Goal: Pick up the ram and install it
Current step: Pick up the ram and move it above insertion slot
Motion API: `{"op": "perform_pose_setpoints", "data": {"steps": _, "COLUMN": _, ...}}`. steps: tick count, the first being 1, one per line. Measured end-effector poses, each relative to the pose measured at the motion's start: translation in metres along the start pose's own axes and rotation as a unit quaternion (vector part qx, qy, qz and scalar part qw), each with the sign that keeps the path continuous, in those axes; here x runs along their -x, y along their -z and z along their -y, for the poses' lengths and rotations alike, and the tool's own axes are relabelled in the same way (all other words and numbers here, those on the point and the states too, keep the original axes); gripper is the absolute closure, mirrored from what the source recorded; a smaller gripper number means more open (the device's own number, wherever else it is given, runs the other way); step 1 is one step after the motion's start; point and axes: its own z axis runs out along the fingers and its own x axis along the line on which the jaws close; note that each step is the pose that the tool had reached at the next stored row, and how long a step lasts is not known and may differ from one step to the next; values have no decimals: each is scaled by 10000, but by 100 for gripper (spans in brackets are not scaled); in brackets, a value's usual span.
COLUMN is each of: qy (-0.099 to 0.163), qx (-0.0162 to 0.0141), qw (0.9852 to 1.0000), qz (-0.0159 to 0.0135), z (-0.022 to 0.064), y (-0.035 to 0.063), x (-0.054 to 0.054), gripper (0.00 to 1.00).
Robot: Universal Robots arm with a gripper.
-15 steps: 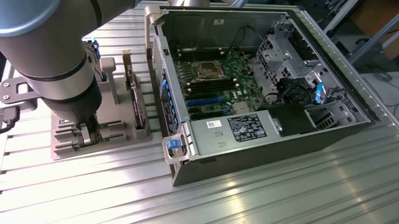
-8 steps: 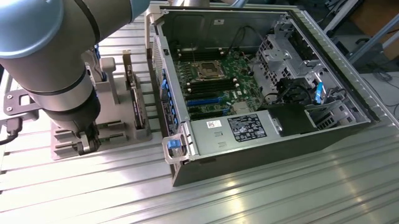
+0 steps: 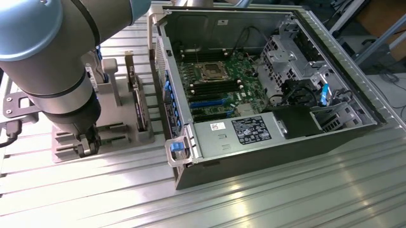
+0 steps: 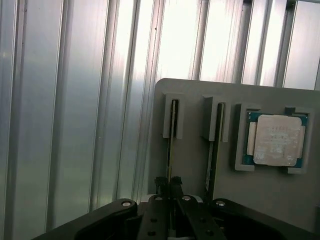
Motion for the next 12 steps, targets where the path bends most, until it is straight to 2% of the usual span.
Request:
{"op": "perform_pose_setpoints", "data": {"steps": 4, "qy": 0, "qx": 0, "qw": 10000, "qz": 0, "z": 0, "y": 30, "x": 1, "gripper": 87}}
{"op": "perform_pose_setpoints", "data": {"steps": 12, "qy": 0, "qx": 0, "qw": 10000, "qz": 0, "z": 0, "y": 333, "x": 6, "gripper": 87}}
